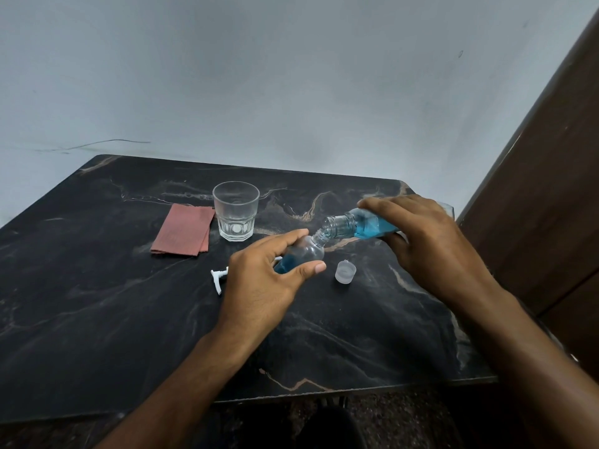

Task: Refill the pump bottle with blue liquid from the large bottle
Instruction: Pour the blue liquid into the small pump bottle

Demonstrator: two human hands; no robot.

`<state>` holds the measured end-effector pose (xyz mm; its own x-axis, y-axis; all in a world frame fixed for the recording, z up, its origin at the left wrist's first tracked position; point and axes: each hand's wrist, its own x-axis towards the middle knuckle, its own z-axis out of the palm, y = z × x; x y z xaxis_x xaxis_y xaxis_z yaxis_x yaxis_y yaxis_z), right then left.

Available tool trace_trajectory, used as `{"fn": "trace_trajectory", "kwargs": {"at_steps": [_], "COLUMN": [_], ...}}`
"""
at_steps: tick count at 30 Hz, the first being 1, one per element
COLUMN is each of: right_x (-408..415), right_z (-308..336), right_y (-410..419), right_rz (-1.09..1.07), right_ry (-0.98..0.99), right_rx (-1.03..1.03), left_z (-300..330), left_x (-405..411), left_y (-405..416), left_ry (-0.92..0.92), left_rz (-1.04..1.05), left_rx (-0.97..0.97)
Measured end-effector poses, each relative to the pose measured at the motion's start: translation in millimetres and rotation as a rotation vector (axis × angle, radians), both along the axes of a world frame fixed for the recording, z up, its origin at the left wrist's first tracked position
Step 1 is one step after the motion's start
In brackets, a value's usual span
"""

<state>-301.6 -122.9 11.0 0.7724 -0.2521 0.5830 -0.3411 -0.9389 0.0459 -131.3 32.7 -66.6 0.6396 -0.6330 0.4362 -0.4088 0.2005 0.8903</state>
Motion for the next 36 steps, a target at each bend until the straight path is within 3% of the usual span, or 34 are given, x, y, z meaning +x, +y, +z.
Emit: {"fn": "trace_trajectory", "kwargs": {"at_steps": [36], "right_x": [-1.7], "right_z": [5.1], "right_y": [4.8], "right_rz": [-0.004], "right_ry": [0.012], "right_rx": [-0.016], "left_z": [2.2], "left_x": [-2.5], "left_y": [1.7], "left_ry": [-0.007], "left_rz": [-0.005], "left_rx": [-0.017]}}
